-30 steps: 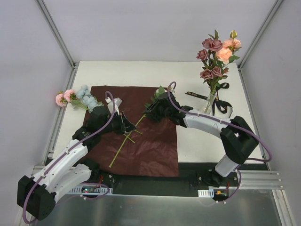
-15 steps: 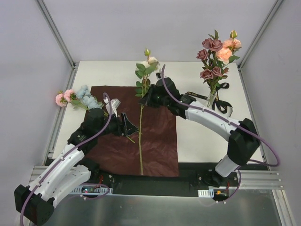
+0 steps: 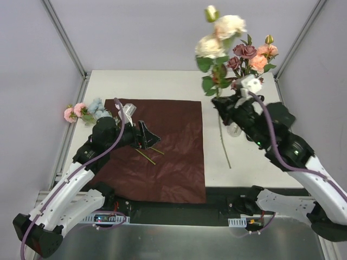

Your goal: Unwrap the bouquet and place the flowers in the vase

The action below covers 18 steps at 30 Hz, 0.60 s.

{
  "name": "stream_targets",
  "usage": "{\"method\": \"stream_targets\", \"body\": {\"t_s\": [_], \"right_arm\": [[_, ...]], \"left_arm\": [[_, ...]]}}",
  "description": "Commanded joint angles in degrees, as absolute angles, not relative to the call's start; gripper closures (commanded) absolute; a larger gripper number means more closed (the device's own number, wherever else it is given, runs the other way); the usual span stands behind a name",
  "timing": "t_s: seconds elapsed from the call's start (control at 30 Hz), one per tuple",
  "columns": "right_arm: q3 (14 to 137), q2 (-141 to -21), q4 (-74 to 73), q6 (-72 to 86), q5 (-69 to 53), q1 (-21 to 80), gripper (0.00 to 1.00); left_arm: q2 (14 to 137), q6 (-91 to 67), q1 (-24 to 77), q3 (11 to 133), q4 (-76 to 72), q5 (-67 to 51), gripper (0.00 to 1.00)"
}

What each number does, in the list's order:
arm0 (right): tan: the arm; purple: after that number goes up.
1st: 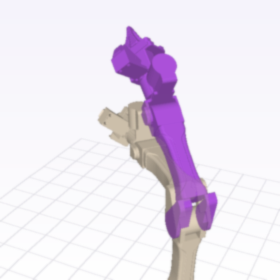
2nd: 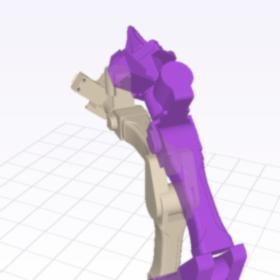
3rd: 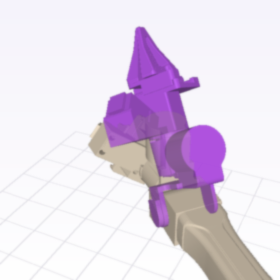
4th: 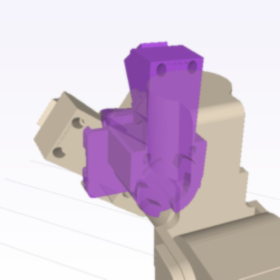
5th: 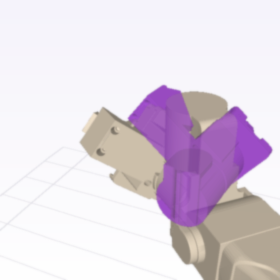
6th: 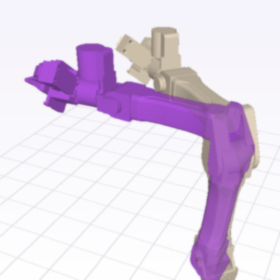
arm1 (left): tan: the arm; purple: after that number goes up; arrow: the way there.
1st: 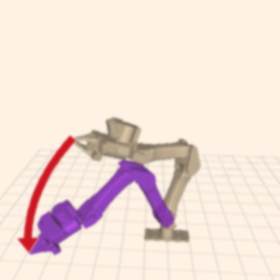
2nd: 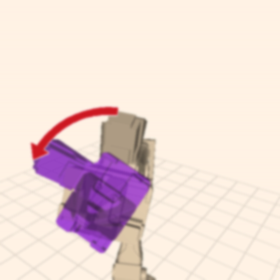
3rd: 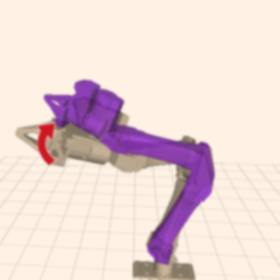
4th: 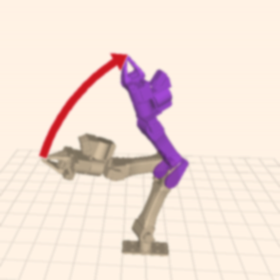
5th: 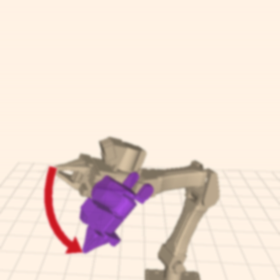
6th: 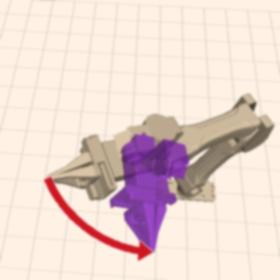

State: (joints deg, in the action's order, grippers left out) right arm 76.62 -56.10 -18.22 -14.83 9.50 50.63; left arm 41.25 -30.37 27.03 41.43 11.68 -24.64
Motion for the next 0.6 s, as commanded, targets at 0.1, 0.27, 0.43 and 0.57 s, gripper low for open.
{"method": "stream_targets", "body": {"t_s": [0.1,0.27,0.43,0.57], "right_arm": [[80.41,-49.74,-11.52,-36.11,33.65,46.51,0.99],[81.39,-50.71,-3.88,-33.35,28.32,32.29,0.99],[79.20,-52.29,6.99,-24.88,18.48,18.12,0.99],[80.24,-54.40,11.51,-22.68,17.05,14.77,0.99]], "left_arm": [[46.14,-30.58,27.16,44.82,9.14,-24.70,0.24],[47.55,-31.46,27.16,45.35,8.53,-26.01,0.24],[46.50,-31.99,27.16,44.30,8.44,-26.10,0.24],[44.30,-32.08,27.16,42.54,8.53,-25.49,0.23]]}}
